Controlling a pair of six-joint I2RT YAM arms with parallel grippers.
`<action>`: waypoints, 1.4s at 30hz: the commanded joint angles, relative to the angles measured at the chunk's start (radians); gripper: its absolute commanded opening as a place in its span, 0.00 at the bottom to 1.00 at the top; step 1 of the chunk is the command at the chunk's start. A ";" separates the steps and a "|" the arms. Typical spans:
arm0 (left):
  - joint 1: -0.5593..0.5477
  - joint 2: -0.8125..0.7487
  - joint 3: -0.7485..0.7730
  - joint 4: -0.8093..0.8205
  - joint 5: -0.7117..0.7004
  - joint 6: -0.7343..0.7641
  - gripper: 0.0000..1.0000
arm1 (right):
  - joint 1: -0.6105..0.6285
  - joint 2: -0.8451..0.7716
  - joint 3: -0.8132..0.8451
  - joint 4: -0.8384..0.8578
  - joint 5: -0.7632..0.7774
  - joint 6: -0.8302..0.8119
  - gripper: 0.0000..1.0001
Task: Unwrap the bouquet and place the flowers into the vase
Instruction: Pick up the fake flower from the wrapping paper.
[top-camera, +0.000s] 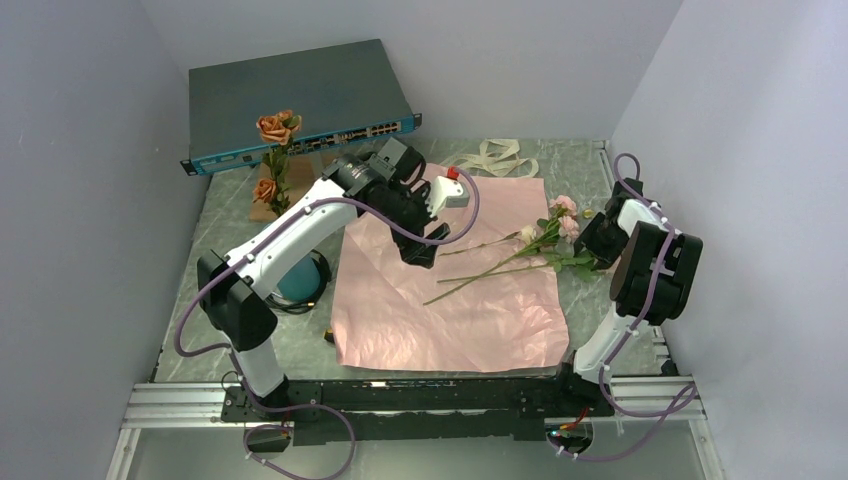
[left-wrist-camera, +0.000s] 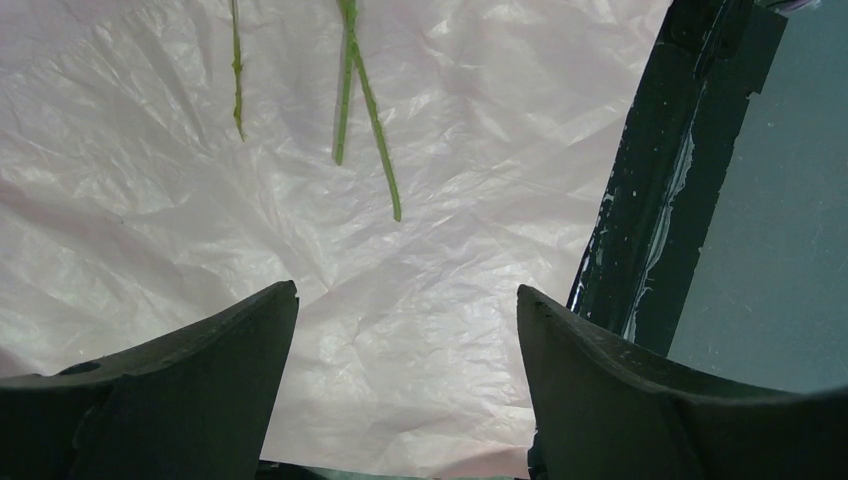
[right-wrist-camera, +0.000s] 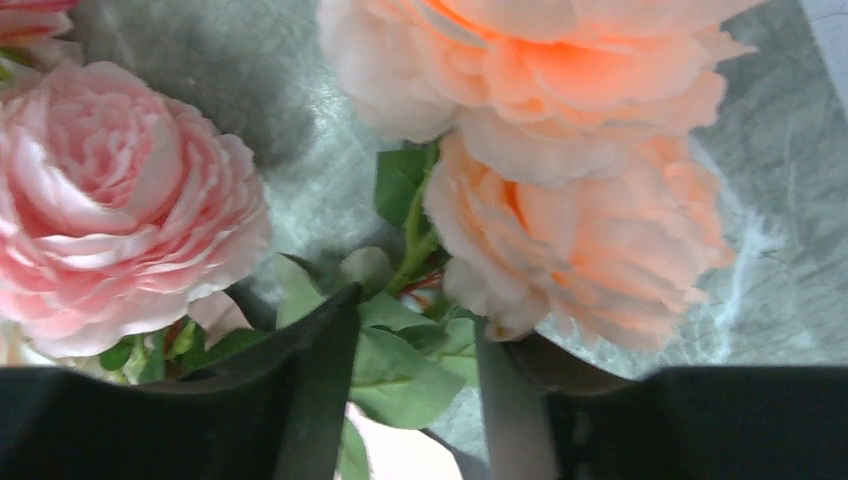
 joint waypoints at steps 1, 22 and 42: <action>-0.002 -0.052 -0.011 0.004 -0.017 0.004 0.87 | -0.005 -0.026 0.041 -0.010 -0.067 0.023 0.40; 0.014 -0.172 -0.060 0.122 0.044 -0.023 0.94 | -0.028 -0.400 0.028 0.046 -0.619 -0.002 0.00; 0.153 -0.027 0.224 0.427 0.533 -0.353 0.99 | 0.177 -0.504 0.123 0.761 -1.359 0.104 0.00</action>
